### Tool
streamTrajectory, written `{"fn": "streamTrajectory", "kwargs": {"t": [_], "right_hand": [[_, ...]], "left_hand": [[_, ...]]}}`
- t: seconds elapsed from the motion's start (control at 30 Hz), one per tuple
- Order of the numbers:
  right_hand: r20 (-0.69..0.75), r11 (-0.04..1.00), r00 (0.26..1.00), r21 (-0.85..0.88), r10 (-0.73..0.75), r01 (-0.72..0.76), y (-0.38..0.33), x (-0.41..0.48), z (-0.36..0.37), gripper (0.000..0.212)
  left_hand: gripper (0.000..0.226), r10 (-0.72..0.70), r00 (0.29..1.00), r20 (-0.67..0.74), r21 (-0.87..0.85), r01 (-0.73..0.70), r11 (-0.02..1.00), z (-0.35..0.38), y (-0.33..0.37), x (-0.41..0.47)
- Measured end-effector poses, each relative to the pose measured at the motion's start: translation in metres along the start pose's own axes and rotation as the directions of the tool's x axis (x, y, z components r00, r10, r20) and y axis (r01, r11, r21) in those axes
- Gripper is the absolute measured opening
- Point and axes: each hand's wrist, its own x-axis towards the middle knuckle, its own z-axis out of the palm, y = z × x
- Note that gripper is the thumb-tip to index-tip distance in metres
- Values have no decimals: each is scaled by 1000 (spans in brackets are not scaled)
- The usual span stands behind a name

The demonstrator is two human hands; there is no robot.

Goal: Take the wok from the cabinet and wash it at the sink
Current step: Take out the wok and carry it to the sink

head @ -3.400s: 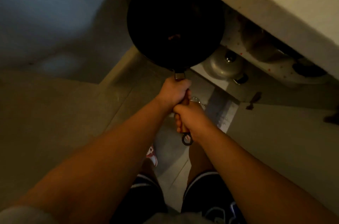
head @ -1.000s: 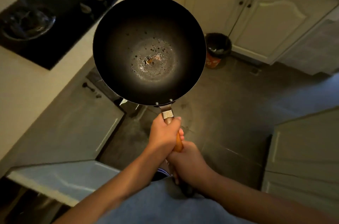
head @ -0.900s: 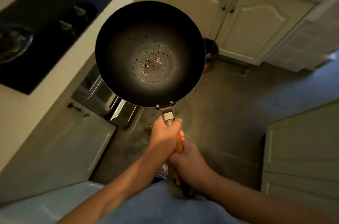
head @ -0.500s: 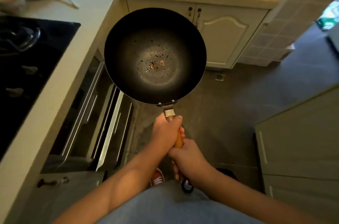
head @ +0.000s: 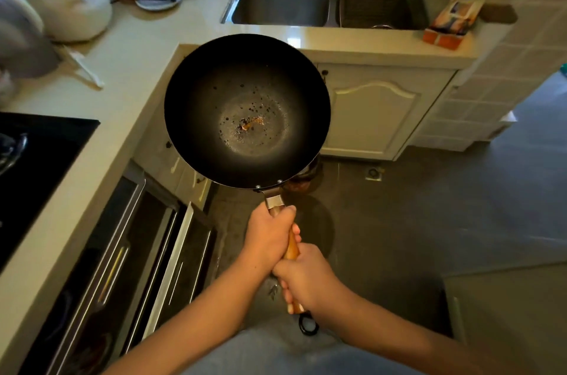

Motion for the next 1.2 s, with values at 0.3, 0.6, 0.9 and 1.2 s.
{"fn": "streamTrajectory", "kwargs": {"t": [0.3,0.6,0.9,1.2], "right_hand": [[55,999,998,-42,18,-15,-82,86,-40,20],[26,995,1000,-101,10,-7,-170,210,-25,7],[56,999,998,-11,43,-43,-271,292,-11,5],[92,999,995,-1,38,-38,-331,368,-52,9]], "left_hand": [[11,-20,999,-29,-46,19,999,18,67,96],[10,-57,998,20,-94,59,994,-14,137,230],[16,-38,997,68,1,38,999,-42,202,346],[7,2,996,85,-29,1,1000,-16,264,426]]}}
